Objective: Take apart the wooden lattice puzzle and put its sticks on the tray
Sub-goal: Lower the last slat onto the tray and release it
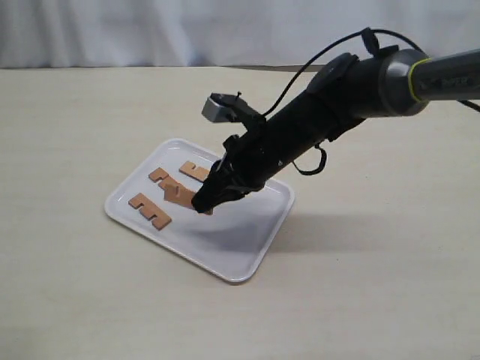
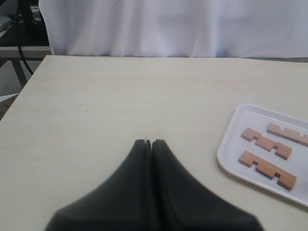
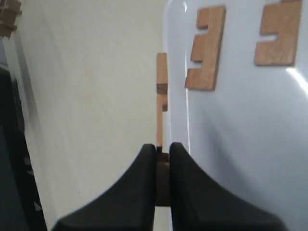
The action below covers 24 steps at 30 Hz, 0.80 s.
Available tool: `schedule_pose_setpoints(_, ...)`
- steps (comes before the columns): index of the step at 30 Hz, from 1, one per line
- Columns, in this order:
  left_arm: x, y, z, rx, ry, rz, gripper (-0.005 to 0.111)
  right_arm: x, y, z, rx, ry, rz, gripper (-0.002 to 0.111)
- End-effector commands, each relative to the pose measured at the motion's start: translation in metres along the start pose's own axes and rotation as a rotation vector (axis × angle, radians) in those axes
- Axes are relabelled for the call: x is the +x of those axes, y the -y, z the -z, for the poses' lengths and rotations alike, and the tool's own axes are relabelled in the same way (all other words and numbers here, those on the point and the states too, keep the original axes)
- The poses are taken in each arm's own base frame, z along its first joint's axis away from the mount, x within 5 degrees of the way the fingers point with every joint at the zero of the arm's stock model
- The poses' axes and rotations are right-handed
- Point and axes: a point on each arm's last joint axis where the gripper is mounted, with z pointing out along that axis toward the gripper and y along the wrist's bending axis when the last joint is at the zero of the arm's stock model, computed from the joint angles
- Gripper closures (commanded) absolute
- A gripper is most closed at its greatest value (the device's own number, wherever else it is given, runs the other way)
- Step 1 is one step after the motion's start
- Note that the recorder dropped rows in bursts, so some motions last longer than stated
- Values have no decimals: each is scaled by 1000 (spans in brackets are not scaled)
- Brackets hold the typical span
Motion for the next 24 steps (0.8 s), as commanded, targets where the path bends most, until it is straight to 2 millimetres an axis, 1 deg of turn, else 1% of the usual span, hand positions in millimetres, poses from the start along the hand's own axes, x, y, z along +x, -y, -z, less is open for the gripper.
schedule_pose_setpoints(1, 1, 0, 0, 7, 1, 3, 107, 9, -7, -13, -33, -52, 7, 104)
schedule_pose_setpoints(3, 1, 0, 0, 7, 1, 3, 107, 10, -6, -13, -32, -55, 5, 101)
schedule_pose_setpoints(6, 1, 0, 0, 7, 1, 3, 107, 9, -4, -13, -16, -49, -15, 87)
schedule_pose_setpoints(11, 1, 0, 0, 7, 1, 3, 107, 8, 2, -13, 47, -38, 0, 51)
schedule_pose_setpoints(13, 1, 0, 0, 7, 1, 3, 107, 6, 1, -11, 51, -31, 8, 41)
schedule_pose_setpoints(14, 1, 0, 0, 7, 1, 3, 107, 3, -1, -8, 58, -30, 29, 37)
schedule_pose_setpoints(15, 1, 0, 0, 7, 1, 3, 107, -1, -4, -3, 64, -31, 40, 36)
schedule_pose_setpoints(17, 1, 0, 0, 7, 1, 3, 107, -8, -9, 7, 95, -50, 46, 37)
schedule_pose_setpoints(19, 1, 0, 0, 7, 1, 3, 107, -15, -12, 21, 174, -84, 50, 44)
schedule_pose_setpoints(22, 1, 0, 0, 7, 1, 3, 107, -18, -7, 43, 389, -192, 89, 64)
schedule_pose_setpoints(24, 0, 1, 0, 9, 7, 3, 107, -12, 4, 58, 583, -278, 52, 83)
